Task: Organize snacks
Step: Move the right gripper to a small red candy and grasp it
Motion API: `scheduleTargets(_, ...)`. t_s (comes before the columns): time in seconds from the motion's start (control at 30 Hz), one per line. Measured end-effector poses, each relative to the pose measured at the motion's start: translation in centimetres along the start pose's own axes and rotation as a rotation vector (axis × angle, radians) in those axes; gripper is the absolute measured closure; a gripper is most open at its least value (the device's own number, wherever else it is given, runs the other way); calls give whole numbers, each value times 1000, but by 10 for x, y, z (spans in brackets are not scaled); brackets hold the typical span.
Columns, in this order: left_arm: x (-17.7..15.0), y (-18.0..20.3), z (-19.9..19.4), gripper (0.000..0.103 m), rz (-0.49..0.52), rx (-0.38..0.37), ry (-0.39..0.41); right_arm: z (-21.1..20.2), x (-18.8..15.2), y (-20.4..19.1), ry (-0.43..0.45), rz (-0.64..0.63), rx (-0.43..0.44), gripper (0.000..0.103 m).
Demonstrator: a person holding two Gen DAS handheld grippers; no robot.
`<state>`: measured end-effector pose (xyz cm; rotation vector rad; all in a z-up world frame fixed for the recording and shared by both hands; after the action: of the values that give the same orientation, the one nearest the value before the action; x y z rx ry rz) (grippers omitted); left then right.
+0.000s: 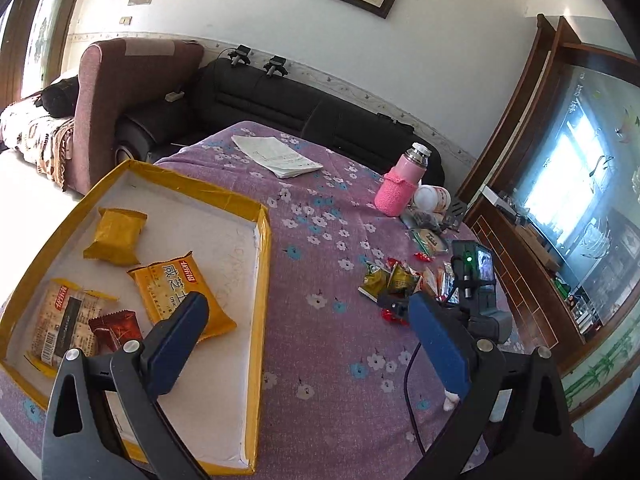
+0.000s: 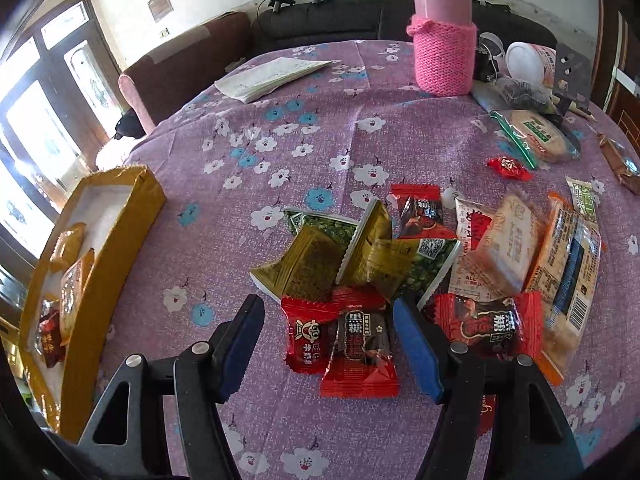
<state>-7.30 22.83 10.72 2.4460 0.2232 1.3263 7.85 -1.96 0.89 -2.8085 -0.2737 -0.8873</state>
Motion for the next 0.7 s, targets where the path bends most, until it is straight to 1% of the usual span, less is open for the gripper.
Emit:
scheduleTargets(0.03, 0, 2, 2, 2, 4, 2, -5, 3, -4, -1, -13, -10, -16, 57)
scheduleTargets(0.07, 0, 4, 5, 2, 10, 4, -14, 1, -6, -1, 3, -16, -18, 58)
scheduleTargets(0.1, 0, 6, 9, 2, 14, 4, -22, 0, -9, 0, -1, -11, -11, 59)
scheduleTargets(0.2, -2, 15, 23, 2, 29, -13, -70, -11, -21, 7, -12, 31, 46, 60)
scheduleTargets(0.27, -4, 24, 32, 2, 44, -23, -99, -26, -34, 12, -9, 41, 76, 63)
scheduleTargets(0.33, -8, 35, 42, 2, 73, -25, -123, -37, -52, 20, -32, 56, 114, 63)
scheduleTargets(0.4, -15, 46, 52, 2, 86, -37, -150, -49, -69, 26, -43, 28, 138, 62)
scheduleTargets(0.43, -19, 50, 58, 2, 87, -47, -164, -55, -76, 26, -48, 12, 165, 59)
scheduleTargets(0.47, -24, 57, 64, 2, 89, -57, -180, -61, -82, 30, -45, 17, 208, 57)
scheduleTargets(0.53, -33, 68, 74, 2, 103, -68, -206, -68, -87, 47, -24, 93, 276, 56)
scheduleTargets(0.57, -37, 73, 79, 2, 113, -74, -220, -70, -87, 56, -7, 122, 288, 55)
scheduleTargets(0.63, -45, 83, 87, 2, 130, -80, -249, -72, -88, 69, 22, 145, 274, 54)
scheduleTargets(0.7, -51, 89, 90, 2, 140, -84, -263, -72, -91, 74, 16, 161, 300, 54)
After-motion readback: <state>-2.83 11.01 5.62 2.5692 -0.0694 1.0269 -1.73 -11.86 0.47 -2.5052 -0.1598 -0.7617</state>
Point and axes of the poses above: each gripper's, at about its wrist camera, not at the fingertips, and z roughly the way its jaws point, y to its right, x to its top, the point moved 3 cm from there along z, roughly the way its jaws point, and after that the axes turned 3 degrees about y, right-handed, at the moved point
